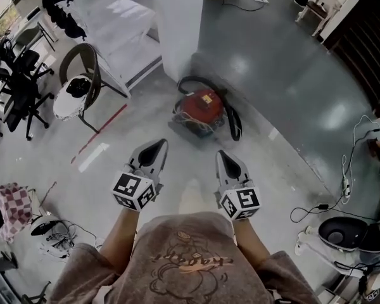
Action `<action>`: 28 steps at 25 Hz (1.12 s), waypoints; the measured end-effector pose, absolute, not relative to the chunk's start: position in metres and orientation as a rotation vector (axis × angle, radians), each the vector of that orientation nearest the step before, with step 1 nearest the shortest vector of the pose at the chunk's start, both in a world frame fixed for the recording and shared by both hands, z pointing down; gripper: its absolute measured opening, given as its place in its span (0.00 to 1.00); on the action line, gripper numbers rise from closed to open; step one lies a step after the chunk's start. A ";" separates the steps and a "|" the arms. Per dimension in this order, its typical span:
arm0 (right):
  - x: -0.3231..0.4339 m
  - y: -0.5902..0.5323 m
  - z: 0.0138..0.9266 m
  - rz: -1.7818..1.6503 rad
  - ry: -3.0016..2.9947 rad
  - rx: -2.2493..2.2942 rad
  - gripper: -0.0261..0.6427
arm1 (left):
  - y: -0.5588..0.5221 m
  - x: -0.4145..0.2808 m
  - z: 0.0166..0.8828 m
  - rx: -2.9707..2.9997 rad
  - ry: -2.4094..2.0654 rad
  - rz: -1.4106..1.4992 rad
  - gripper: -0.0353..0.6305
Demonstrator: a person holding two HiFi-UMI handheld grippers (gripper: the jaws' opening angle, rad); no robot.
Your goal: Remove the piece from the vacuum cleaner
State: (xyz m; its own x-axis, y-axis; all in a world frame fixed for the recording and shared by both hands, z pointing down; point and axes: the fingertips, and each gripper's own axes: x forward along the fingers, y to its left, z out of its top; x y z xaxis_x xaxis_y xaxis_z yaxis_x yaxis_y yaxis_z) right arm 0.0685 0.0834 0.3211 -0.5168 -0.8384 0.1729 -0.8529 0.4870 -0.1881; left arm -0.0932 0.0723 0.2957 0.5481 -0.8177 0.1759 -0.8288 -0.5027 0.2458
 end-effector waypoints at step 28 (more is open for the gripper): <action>0.052 -0.045 0.345 0.541 -2.633 1.570 0.32 | -0.068 -0.083 0.318 2.572 -1.056 0.114 0.30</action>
State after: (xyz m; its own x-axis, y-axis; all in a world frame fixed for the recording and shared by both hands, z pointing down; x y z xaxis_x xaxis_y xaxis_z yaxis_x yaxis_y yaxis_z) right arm 0.0519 -0.0455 0.3447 -0.4911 -0.8479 0.1997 -0.8579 0.4310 -0.2797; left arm -0.0830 -0.0680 0.3183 0.7180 -0.6648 0.2063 -0.6935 -0.6575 0.2945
